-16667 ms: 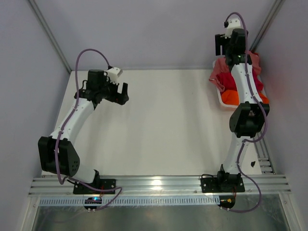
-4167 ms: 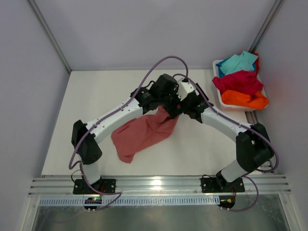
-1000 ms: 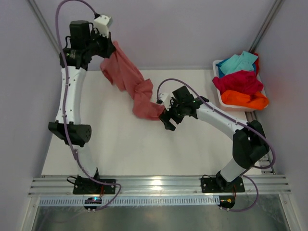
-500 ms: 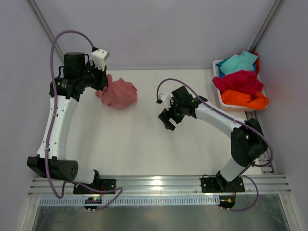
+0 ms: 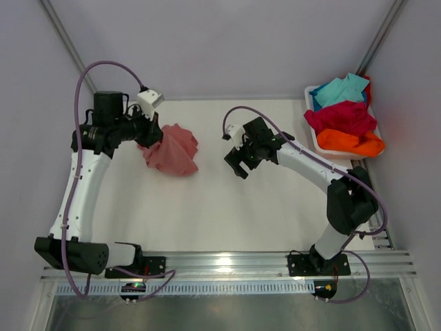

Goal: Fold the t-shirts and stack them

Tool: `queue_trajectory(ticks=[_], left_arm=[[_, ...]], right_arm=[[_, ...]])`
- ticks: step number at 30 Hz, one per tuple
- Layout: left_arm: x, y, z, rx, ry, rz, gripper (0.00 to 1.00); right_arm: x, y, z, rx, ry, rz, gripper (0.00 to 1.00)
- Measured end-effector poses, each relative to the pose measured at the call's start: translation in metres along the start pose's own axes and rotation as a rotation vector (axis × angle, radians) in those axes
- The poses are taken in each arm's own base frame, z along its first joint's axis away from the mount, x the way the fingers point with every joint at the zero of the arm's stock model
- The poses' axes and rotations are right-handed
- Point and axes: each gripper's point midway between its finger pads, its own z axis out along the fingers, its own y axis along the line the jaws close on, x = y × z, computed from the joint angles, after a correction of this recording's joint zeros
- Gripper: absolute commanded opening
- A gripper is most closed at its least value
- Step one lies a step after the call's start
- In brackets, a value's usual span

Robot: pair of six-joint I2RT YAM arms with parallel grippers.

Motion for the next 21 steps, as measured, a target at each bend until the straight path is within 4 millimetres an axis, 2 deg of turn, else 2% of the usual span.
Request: queue_trajectory(ticks=[5, 8, 12, 17, 18, 19, 20, 21], left_arm=[[0.035, -0.008, 0.049, 0.150, 0.126, -0.057, 0.00], [0.061, -0.024, 0.077, 0.219, 0.222, -0.040, 0.00], [0.083, -0.083, 0.098, 0.356, 0.312, 0.099, 0.00], [0.103, -0.160, 0.104, 0.537, 0.373, 0.278, 0.02], [0.107, -0.171, 0.106, 0.560, 0.387, 0.304, 0.36], [0.111, -0.181, 0.108, 0.585, 0.401, 0.332, 0.64], [0.116, -0.189, 0.110, 0.604, 0.415, 0.353, 0.84], [0.121, -0.198, 0.112, 0.627, 0.436, 0.372, 0.99]], right_arm=[[-0.001, -0.025, -0.001, 0.147, 0.008, 0.035, 0.97], [-0.003, -0.044, -0.005, 0.257, 0.003, 0.057, 0.97], [-0.004, -0.063, -0.011, 0.372, -0.001, 0.084, 0.98], [-0.006, -0.070, -0.014, 0.415, -0.005, 0.120, 0.98], [-0.009, -0.071, -0.015, 0.420, -0.008, 0.128, 0.98], [-0.012, -0.072, -0.015, 0.426, -0.014, 0.134, 0.98], [-0.016, -0.074, -0.015, 0.432, -0.022, 0.140, 0.98], [-0.018, -0.075, -0.016, 0.437, -0.027, 0.146, 0.98]])
